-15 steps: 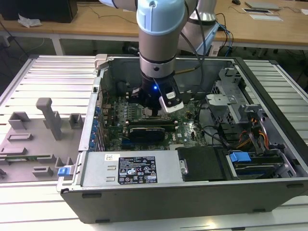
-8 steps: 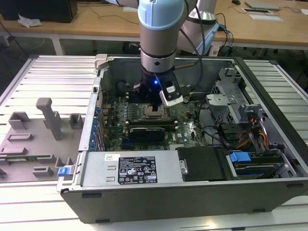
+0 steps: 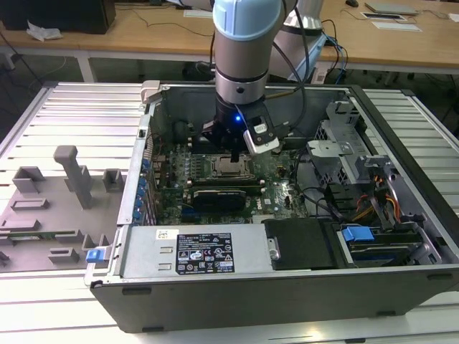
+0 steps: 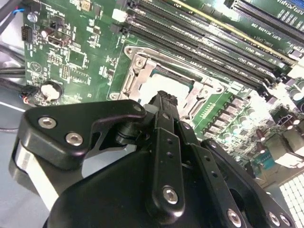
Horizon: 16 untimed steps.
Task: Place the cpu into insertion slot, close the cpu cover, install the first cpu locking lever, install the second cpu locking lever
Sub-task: 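Install the second cpu locking lever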
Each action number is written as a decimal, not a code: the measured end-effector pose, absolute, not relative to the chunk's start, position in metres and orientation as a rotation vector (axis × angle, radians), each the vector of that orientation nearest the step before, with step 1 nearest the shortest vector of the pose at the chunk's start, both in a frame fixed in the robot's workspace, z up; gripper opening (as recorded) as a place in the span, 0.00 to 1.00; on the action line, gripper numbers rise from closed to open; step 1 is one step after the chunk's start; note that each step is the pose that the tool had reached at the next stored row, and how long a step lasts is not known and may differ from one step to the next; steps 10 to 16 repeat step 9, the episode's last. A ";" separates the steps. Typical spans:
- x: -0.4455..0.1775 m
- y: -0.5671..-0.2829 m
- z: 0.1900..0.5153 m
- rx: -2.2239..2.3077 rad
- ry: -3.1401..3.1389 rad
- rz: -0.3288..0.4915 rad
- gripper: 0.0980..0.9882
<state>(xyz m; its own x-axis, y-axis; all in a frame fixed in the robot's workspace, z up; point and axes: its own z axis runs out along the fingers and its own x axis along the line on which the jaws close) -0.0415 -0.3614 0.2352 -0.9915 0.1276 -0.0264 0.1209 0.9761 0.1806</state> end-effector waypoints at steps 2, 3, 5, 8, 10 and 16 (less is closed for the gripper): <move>-0.042 -0.361 0.235 0.194 3.085 0.278 0.01; -0.042 -0.361 0.235 0.194 3.085 0.278 0.01; -0.042 -0.361 0.235 0.194 3.085 0.278 0.01; -0.042 -0.361 0.235 0.194 3.085 0.278 0.01; -0.042 -0.361 0.235 0.194 3.085 0.278 0.01; -0.042 -0.361 0.235 0.194 3.085 0.278 0.01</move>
